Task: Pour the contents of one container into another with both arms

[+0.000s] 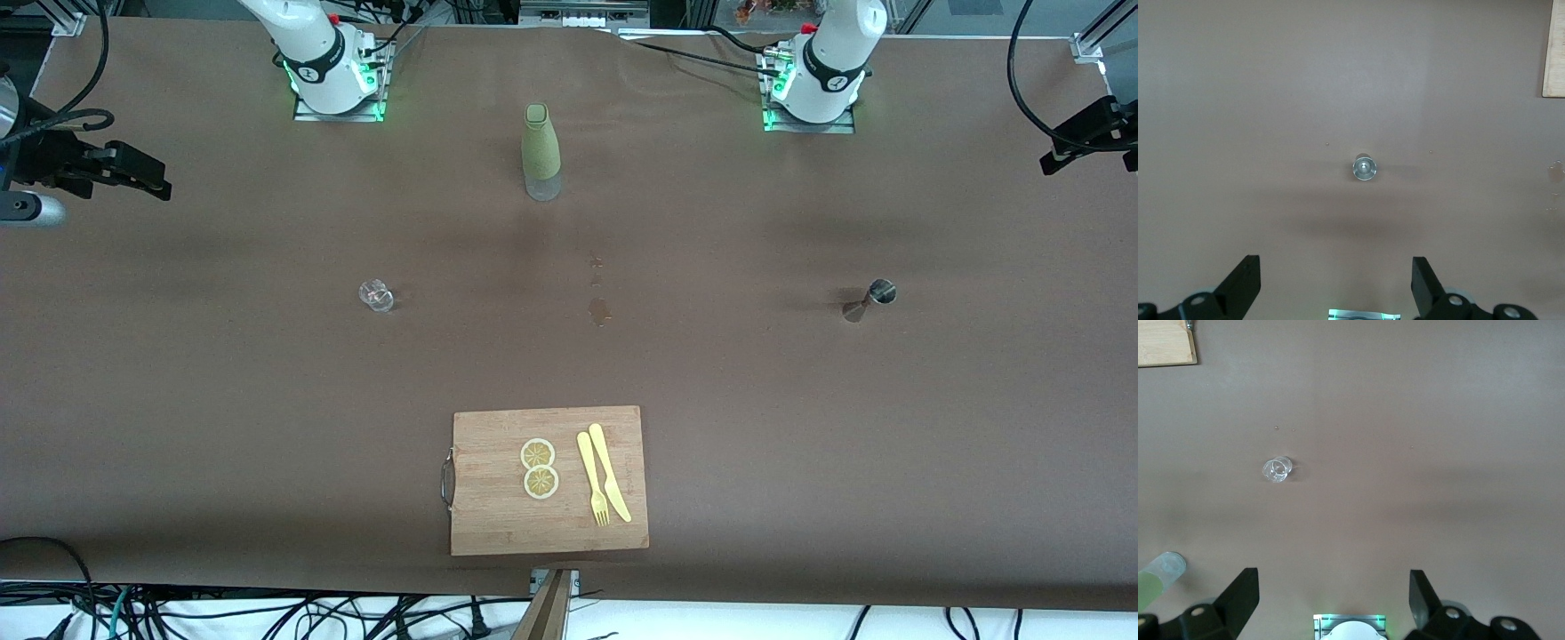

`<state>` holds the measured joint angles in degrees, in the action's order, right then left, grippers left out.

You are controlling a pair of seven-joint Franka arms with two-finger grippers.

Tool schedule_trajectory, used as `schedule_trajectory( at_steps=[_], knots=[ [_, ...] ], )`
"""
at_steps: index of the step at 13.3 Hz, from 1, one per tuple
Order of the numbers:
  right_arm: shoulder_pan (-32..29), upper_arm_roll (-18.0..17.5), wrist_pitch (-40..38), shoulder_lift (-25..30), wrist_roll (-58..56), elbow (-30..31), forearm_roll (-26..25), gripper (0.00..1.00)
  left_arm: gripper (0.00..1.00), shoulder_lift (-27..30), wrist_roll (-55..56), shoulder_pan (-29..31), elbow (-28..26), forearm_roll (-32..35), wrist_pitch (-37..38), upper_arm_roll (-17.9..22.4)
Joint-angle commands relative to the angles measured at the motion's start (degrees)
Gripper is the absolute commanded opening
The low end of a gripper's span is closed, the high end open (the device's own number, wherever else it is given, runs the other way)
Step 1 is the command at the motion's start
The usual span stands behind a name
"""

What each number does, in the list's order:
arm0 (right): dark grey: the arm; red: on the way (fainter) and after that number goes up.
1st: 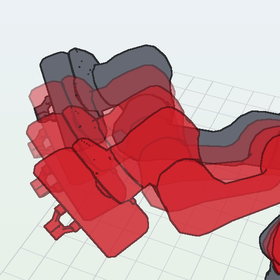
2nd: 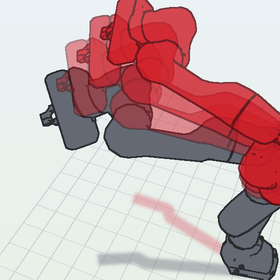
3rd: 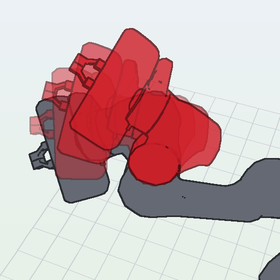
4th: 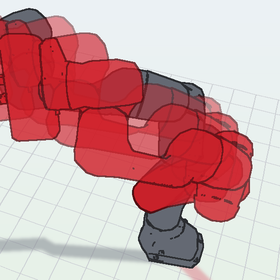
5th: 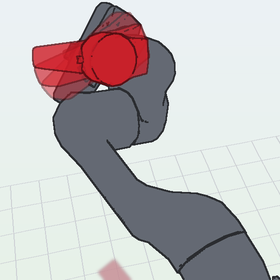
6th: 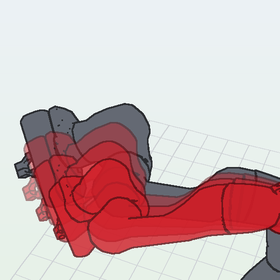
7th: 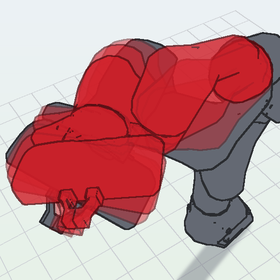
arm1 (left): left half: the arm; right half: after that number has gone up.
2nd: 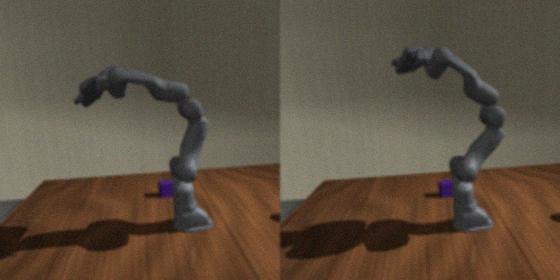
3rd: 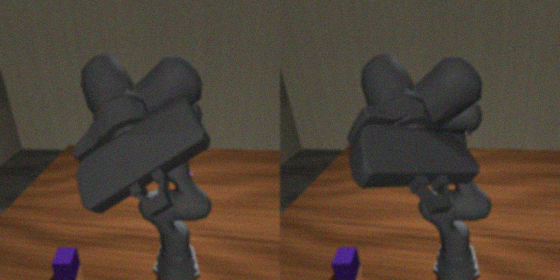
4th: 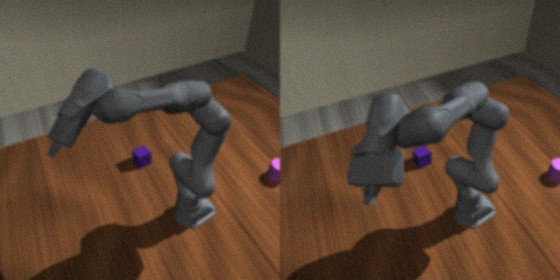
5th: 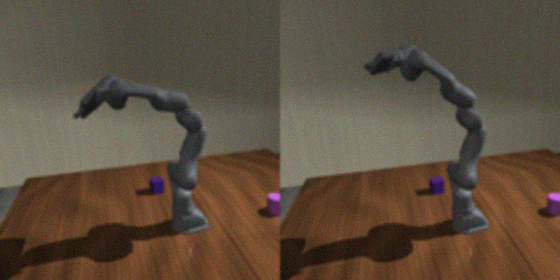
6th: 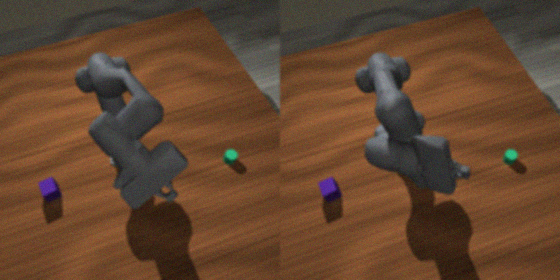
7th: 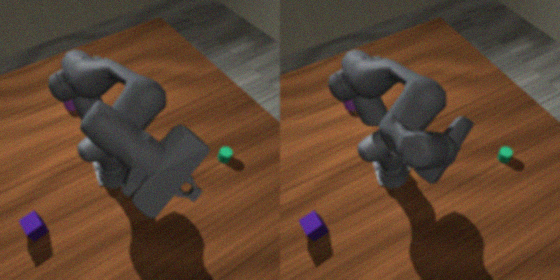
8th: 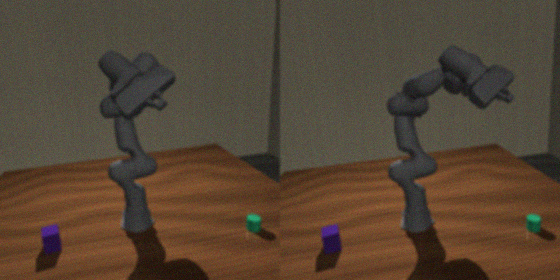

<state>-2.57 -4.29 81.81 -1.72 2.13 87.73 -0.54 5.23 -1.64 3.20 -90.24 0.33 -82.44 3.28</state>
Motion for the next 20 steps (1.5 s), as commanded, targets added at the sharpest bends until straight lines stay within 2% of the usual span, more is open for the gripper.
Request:
schedule_trajectory(
  at_steps=[1, 4, 20],
  knots=[
    [0.0, 0.1, -0.7, 0.4, 0.2, -0.2, -0.4, 1.0, 1.0, -0.8, -2.9, 0.5, 2.3, 0.0, 1.3, -0.2],
    [-0.1, 0.2, -0.5, 0.3, -0.7, -0.2, -0.3, 1.0, 1.0, -2.5, -3.4, 0.9, 4.5, -0.2, 1.1, -0.2],
    [-0.3, 0.2, -0.3, 0.3, -1.1, -0.2, -0.5, 1.0, 1.0, -5.0, -5.5, 0.8, 4.6, -0.4, 1.5, -0.8]
  ],
)
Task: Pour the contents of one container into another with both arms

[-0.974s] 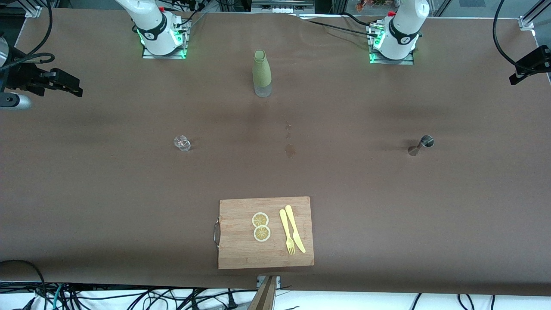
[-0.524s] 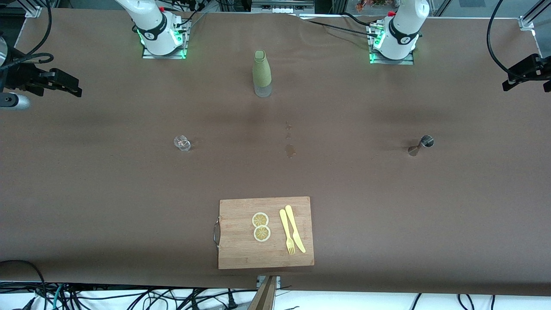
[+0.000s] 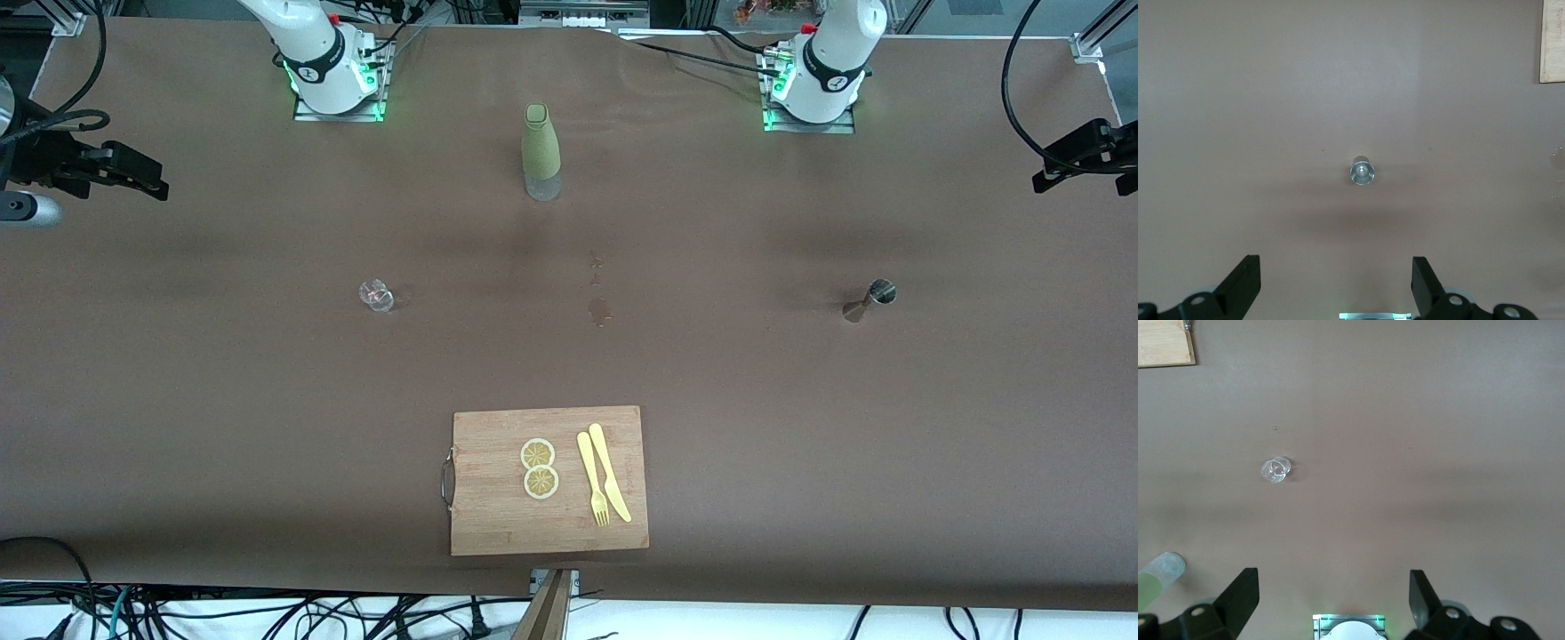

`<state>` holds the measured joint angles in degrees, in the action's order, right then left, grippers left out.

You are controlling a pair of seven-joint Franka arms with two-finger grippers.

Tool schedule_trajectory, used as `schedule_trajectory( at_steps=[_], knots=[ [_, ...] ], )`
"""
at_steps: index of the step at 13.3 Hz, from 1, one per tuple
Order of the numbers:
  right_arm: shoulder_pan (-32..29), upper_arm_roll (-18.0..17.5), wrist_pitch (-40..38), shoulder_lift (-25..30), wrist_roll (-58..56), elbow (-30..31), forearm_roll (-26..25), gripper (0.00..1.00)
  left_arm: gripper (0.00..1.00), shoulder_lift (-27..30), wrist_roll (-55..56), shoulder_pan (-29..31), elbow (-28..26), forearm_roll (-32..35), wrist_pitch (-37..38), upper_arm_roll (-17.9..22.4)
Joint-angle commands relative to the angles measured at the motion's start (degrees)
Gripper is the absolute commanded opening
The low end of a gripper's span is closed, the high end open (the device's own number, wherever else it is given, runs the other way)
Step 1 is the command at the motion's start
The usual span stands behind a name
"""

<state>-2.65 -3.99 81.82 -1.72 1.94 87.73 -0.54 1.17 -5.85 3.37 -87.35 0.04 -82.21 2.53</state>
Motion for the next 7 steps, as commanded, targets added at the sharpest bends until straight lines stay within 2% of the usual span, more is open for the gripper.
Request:
schedule_trajectory(
  at_steps=[1, 7],
  knots=[
    [-0.2, 0.0, -0.3, 0.3, -0.9, -0.2, -0.5, 1.0, 1.0, -0.9, -1.3, 0.6, 1.7, -0.2, 1.3, -0.1],
    [-0.2, 0.0, -0.3, 0.3, -0.9, -0.2, -0.7, 1.0, 1.0, -0.7, -1.2, 0.1, 1.7, -0.2, 1.4, -0.4]
  ],
)
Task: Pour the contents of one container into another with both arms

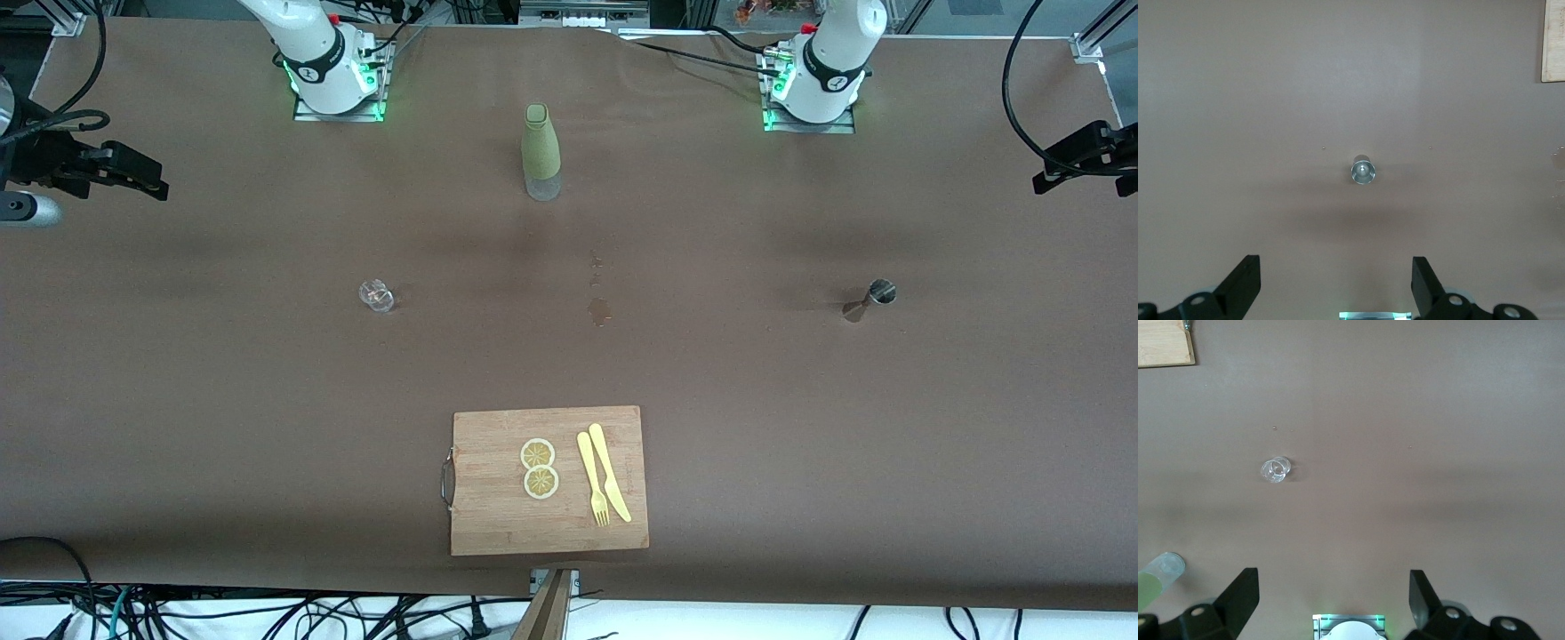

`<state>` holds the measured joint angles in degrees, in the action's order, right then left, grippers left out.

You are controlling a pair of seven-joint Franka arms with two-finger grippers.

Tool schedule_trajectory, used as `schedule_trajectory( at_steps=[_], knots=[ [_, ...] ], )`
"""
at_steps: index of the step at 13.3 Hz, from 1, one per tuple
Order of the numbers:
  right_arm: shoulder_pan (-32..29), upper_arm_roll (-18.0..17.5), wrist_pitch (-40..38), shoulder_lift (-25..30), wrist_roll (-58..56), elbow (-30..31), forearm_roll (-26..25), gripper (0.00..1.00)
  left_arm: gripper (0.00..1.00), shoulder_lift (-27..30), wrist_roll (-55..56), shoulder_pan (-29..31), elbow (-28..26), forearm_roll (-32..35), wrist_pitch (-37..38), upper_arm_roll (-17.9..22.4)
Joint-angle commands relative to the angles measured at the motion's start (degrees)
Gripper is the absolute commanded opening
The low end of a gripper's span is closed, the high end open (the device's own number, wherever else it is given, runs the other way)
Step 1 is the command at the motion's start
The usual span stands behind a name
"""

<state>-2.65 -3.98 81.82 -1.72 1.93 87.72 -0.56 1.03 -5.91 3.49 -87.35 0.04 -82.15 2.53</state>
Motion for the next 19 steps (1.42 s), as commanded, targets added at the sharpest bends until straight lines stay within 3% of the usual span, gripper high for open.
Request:
schedule_trajectory(
  at_steps=[1, 10, 11, 13, 16, 19],
  knots=[
    [-0.2, -0.1, -0.2, 0.3, -0.8, -0.2, -0.7, 1.0, 1.0, -0.6, -1.1, -0.1, 1.7, -0.1, 1.3, -0.5],
    [-0.2, -0.1, -0.1, 0.3, -0.7, -0.2, -0.7, 1.0, 1.0, -0.5, -1.2, 0.1, 1.3, 0.0, 2.6, -0.5],
    [-0.2, -0.1, -0.1, 0.2, -0.8, -0.2, -0.7, 1.0, 1.0, 0.0, -1.3, 1.9, 0.7, 0.0, 1.8, -1.7],
    [-0.2, -0.1, 0.0, 0.2, -0.8, -0.2, -0.7, 1.0, 1.0, 2.4, -1.3, 8.3, -2.7, 0.2, -0.5, -8.3],
    [-0.2, -0.1, 0.0, 0.3, -0.8, -0.2, -0.7, 1.0, 1.0, 6.4, -1.3, 8.7, -8.4, 0.6, -4.9, -8.9],
    [-0.3, -0.1, 0.0, 0.2, -0.8, -0.2, -0.7, 1.0, 1.0, 7.3, -1.2, 8.6, -9.6, 0.5, -5.8, -8.9]
  ],
)
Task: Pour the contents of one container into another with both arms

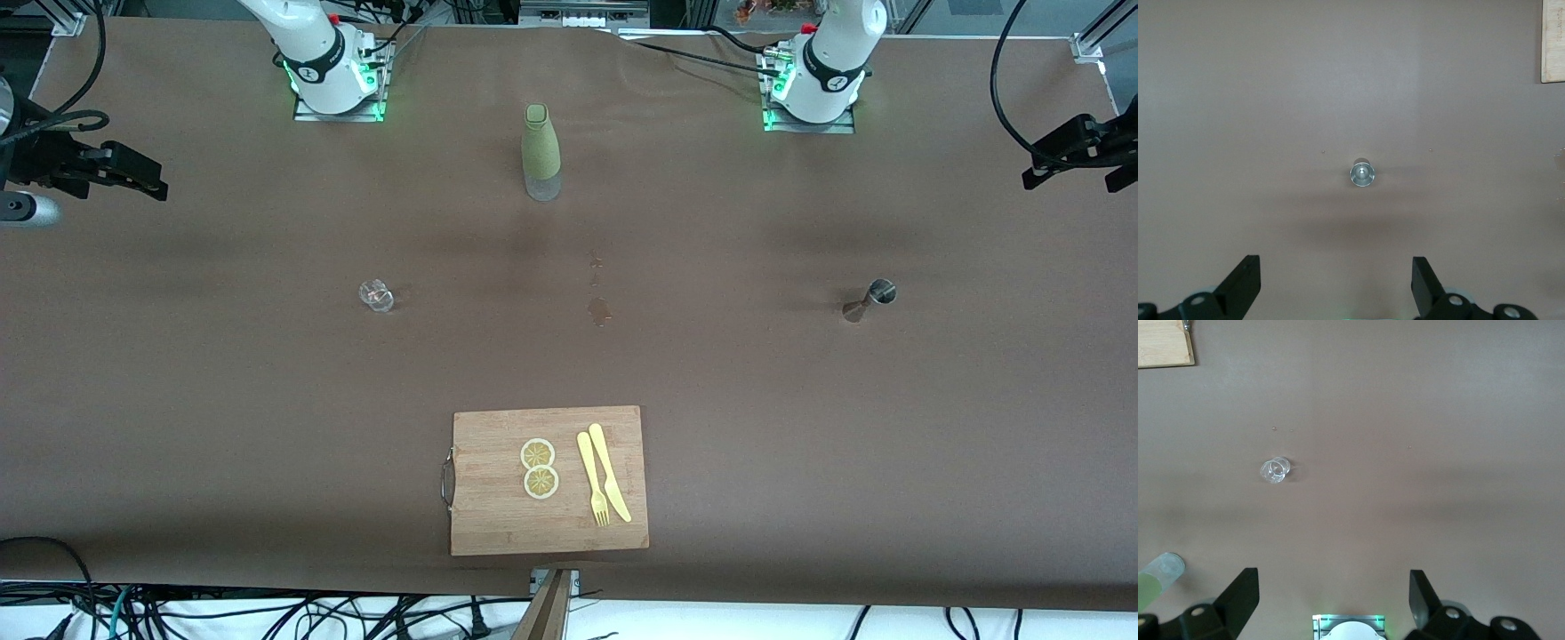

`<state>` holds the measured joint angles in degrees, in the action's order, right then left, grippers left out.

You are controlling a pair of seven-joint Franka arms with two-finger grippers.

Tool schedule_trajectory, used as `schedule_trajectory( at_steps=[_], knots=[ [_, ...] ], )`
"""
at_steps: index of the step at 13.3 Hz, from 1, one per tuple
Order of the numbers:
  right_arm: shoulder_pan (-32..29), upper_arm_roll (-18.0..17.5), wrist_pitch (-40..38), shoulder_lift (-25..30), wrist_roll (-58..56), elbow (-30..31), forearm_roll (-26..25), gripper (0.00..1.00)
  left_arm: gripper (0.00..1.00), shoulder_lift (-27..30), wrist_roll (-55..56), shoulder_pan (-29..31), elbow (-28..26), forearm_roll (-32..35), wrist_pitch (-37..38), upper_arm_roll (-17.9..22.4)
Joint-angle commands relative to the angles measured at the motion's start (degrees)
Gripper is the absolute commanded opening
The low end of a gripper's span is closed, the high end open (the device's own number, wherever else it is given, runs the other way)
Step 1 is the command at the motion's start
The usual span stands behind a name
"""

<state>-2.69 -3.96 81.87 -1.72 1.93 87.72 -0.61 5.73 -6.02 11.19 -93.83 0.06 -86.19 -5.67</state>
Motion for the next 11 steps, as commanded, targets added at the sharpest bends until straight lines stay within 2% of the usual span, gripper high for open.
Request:
schedule_trajectory(
  at_steps=[1, 11],
  knots=[
    [-0.2, -0.1, 0.0, 0.3, -0.7, -0.2, -0.6, 1.0, 1.0, 2.7, -1.1, 0.9, -3.3, 0.5, -2.0, -0.7],
    [-0.2, -0.1, -0.1, 0.3, -0.7, -0.2, -0.6, 1.0, 1.0, 4.2, -1.1, 1.0, -4.5, -0.2, -2.7, -0.7]
  ],
)
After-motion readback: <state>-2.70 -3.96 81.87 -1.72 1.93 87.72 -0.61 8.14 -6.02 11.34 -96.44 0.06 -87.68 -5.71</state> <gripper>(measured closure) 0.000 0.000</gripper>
